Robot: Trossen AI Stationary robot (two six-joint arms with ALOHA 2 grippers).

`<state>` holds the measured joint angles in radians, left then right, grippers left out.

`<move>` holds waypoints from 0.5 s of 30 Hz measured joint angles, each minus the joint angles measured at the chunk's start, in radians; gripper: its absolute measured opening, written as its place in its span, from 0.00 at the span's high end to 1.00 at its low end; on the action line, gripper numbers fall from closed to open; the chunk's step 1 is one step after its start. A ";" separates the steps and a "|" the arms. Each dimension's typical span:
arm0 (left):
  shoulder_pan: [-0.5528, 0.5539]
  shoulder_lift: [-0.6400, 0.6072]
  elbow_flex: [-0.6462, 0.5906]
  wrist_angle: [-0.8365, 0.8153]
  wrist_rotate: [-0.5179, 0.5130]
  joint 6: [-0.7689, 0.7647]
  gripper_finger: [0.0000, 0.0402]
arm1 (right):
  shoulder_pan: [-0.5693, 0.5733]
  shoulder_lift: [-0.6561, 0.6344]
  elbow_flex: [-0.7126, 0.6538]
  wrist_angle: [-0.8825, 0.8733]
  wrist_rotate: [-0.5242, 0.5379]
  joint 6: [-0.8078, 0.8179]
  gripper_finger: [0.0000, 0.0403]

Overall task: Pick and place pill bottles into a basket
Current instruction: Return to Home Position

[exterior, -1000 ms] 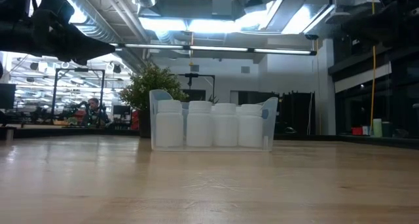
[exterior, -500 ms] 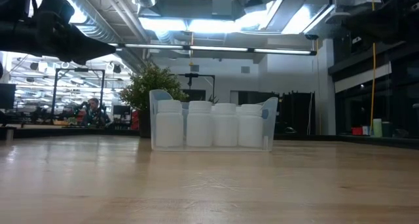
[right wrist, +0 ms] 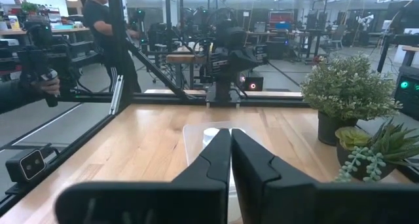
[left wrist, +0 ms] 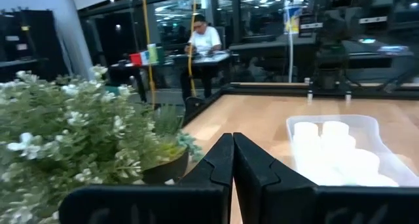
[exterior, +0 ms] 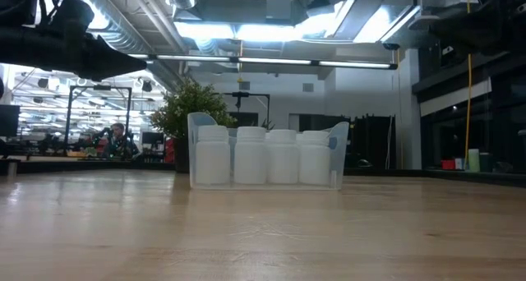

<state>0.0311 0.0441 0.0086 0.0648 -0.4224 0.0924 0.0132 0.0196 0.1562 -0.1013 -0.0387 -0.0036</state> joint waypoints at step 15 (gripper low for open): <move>0.000 0.000 0.000 0.002 -0.001 0.000 1.00 | 0.000 0.000 0.000 0.000 0.000 0.000 0.95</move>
<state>0.0311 0.0441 0.0086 0.0666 -0.4236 0.0924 0.0134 0.0196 0.1562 -0.1017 -0.0387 -0.0040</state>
